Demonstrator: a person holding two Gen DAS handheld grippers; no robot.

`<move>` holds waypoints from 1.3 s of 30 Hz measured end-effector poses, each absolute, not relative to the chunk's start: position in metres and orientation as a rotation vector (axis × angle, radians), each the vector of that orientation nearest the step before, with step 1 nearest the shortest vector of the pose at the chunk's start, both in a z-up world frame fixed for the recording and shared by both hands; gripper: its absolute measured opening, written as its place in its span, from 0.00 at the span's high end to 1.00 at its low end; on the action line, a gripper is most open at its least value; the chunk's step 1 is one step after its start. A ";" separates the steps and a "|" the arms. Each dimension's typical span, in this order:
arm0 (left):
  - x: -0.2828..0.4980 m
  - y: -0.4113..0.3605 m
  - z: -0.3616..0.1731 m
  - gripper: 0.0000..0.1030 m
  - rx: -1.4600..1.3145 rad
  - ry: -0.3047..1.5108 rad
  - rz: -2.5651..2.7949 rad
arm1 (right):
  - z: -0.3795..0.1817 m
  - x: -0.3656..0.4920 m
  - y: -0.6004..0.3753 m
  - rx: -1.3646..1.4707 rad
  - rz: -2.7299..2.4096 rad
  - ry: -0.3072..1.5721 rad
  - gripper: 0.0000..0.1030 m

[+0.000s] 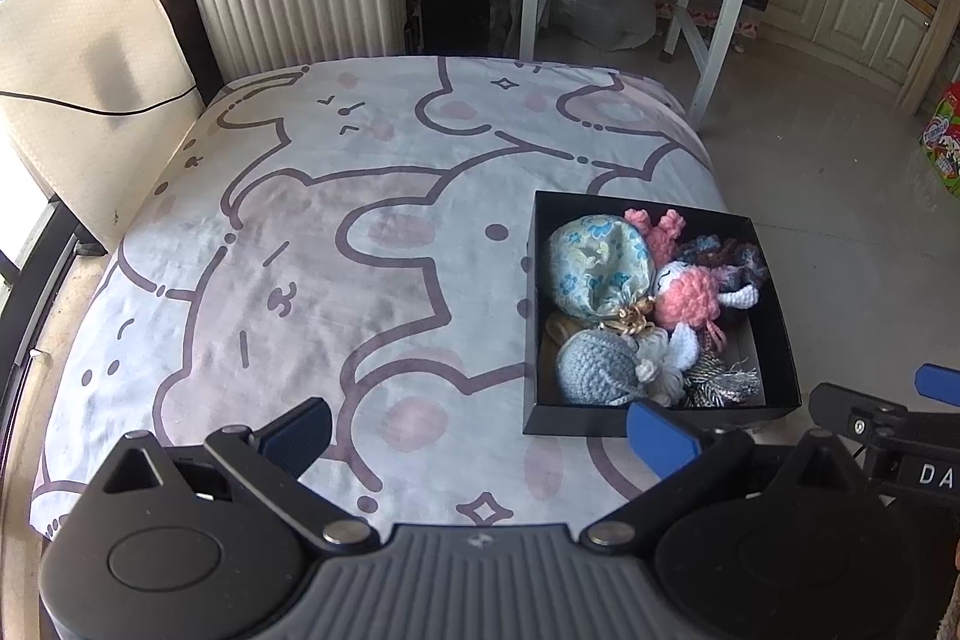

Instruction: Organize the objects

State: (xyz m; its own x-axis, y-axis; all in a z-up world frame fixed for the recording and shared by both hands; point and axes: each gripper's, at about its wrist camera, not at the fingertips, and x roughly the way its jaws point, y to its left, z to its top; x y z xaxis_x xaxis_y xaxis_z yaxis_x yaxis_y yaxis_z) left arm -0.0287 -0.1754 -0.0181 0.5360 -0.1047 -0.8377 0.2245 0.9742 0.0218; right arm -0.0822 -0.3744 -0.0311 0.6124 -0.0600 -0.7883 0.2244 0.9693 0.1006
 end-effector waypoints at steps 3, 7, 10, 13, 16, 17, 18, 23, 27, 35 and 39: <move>-0.028 -0.175 -0.018 0.00 0.131 0.988 -0.195 | -0.031 -0.081 -0.372 0.191 -0.164 0.899 0.00; -0.027 -0.175 -0.019 0.00 0.130 0.986 -0.200 | -0.031 -0.081 -0.373 0.188 -0.169 0.899 0.00; -0.026 -0.176 -0.020 0.00 0.131 0.989 -0.203 | -0.031 -0.080 -0.373 0.191 -0.175 0.901 0.00; -0.026 -0.175 -0.020 0.00 0.131 0.990 -0.204 | -0.031 -0.080 -0.373 0.190 -0.175 0.902 0.00; -0.026 -0.176 -0.020 0.00 0.132 0.988 -0.206 | -0.031 -0.080 -0.373 0.186 -0.175 0.900 0.00; -0.026 -0.177 -0.019 0.00 0.133 0.987 -0.208 | -0.031 -0.081 -0.373 0.185 -0.175 0.900 0.00; -0.026 -0.177 -0.019 0.00 0.133 0.986 -0.209 | -0.031 -0.081 -0.373 0.185 -0.175 0.900 0.00; -0.026 -0.178 -0.019 0.00 0.134 0.986 -0.210 | -0.031 -0.081 -0.373 0.189 -0.179 0.900 0.00; -0.026 -0.178 -0.020 0.00 0.135 0.988 -0.212 | -0.031 -0.081 -0.373 0.187 -0.180 0.898 0.00; -0.026 -0.179 -0.021 0.00 0.141 0.993 -0.213 | -0.031 -0.081 -0.374 0.191 -0.181 0.899 0.00; -0.026 -0.180 -0.021 0.00 0.141 0.993 -0.213 | -0.031 -0.081 -0.374 0.192 -0.180 0.900 0.00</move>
